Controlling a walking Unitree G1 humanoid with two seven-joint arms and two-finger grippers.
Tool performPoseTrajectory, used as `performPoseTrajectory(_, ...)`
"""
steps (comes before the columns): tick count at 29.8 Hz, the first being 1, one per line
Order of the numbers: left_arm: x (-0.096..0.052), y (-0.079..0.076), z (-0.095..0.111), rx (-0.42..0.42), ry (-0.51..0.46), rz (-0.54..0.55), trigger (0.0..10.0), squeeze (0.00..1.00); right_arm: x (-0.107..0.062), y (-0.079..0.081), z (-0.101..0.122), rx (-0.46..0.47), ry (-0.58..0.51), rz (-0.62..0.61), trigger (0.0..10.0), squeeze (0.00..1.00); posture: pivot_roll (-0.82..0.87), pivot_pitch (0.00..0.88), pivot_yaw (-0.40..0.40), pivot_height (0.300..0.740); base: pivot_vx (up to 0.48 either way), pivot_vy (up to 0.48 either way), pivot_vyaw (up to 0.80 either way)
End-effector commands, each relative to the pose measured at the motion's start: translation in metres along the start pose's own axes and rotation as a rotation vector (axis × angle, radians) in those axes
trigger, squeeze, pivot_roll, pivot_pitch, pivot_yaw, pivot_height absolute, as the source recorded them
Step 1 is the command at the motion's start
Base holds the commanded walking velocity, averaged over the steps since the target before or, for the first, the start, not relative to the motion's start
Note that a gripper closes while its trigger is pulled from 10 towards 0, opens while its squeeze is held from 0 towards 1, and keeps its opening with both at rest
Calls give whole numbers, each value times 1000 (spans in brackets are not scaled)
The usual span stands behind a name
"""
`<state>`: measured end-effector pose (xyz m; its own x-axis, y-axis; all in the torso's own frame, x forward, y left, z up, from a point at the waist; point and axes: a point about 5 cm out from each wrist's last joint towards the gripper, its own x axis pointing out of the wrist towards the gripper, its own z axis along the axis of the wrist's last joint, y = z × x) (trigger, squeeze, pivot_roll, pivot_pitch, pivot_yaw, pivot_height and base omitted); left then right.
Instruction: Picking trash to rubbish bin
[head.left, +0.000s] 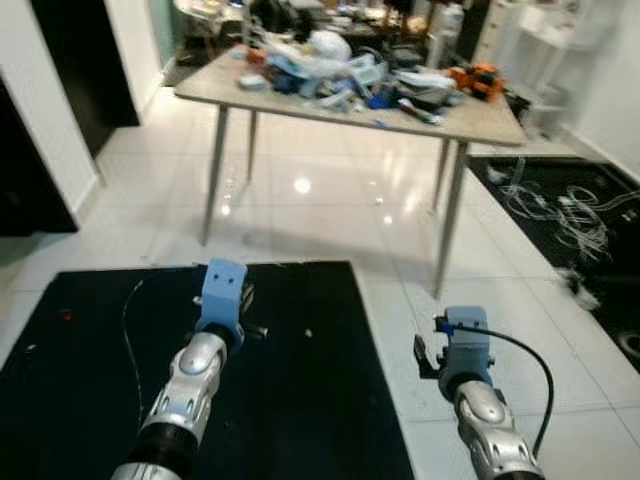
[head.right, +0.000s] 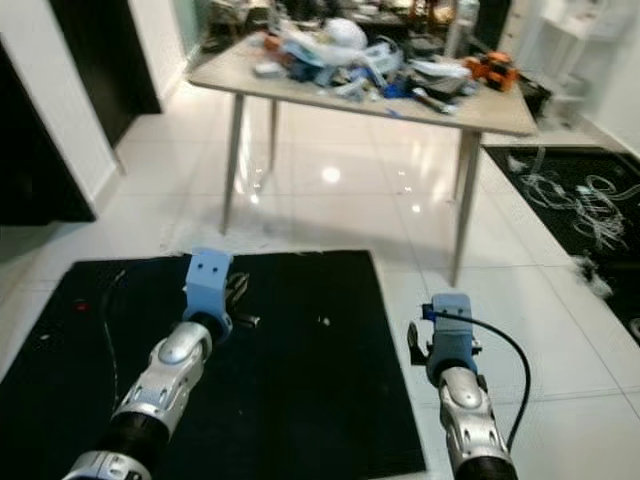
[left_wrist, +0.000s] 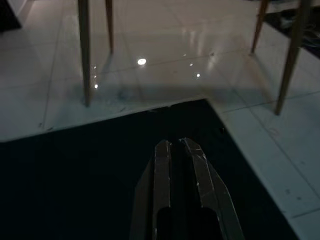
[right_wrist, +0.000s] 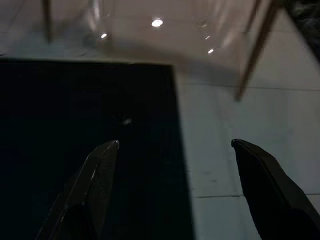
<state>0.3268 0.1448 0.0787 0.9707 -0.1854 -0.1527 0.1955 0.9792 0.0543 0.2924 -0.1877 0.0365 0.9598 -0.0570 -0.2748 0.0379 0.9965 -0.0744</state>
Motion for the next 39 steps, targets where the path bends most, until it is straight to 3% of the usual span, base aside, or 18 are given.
performPoseTrajectory(1, 1, -5, 2, -2, -10, -16, 10000, 0, -1, -13, -2, -9, 6, -33, 10000, 0, -75, 60, -14, 740, 428, 0, 0)
performPoseTrajectory(11, 1, -7, 3, -7, -15, -25, 10000, 0, -3, -12, -2, -11, 2, -29, 10000, 0, -79, 60, -13, 740, 429, 0, -43)
performPoseTrajectory(25, 2, -12, 2, 0, -12, -36, 10000, 0, -4, -18, -2, -9, 2, -49, 10000, 0, -90, 56, -11, 740, 426, 0, -726)
performPoseTrajectory(39, 3, -15, 2, -3, -11, -41, 10000, 0, -3, -20, 4, -14, -22, -57, 10000, 0, -99, 57, -9, 740, 416, 0, 0)
